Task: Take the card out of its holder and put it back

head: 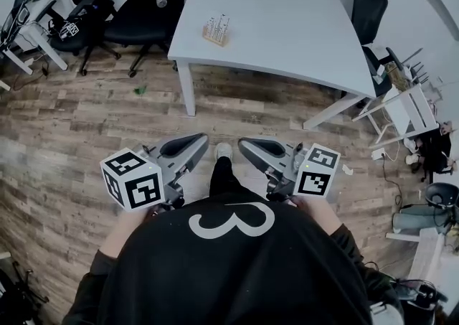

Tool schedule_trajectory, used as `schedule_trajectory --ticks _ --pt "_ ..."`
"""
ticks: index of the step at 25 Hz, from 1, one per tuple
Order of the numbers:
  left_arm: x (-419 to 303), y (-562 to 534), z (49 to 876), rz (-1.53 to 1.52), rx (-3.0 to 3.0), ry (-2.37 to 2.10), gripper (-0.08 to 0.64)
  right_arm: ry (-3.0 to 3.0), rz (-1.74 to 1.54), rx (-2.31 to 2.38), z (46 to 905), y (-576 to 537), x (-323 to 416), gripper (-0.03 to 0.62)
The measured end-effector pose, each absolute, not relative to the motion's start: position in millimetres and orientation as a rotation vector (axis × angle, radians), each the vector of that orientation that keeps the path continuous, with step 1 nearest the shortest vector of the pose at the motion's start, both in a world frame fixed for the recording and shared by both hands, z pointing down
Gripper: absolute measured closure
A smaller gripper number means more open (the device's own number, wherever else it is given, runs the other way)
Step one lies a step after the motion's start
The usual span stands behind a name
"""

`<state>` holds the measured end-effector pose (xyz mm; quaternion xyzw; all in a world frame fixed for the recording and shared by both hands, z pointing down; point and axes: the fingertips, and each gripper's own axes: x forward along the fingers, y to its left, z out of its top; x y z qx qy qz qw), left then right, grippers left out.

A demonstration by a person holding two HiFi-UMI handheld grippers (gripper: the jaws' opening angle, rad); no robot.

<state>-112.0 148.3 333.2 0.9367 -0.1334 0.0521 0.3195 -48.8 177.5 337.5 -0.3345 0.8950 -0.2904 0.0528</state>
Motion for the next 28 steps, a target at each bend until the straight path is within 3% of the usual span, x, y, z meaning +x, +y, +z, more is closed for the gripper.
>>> schedule_trajectory --ticks 12,28 --pt "-112.0 105.8 335.3 0.143 2.437 -0.423 0.546 2.753 -0.877 -0.963 332.0 134.7 -46.0 0.583" --pt "-61.4 2.2 349.6 0.127 2.342 -0.450 0.546 2.748 -0.993 -0.927 351.6 21.5 5.1 0.583"
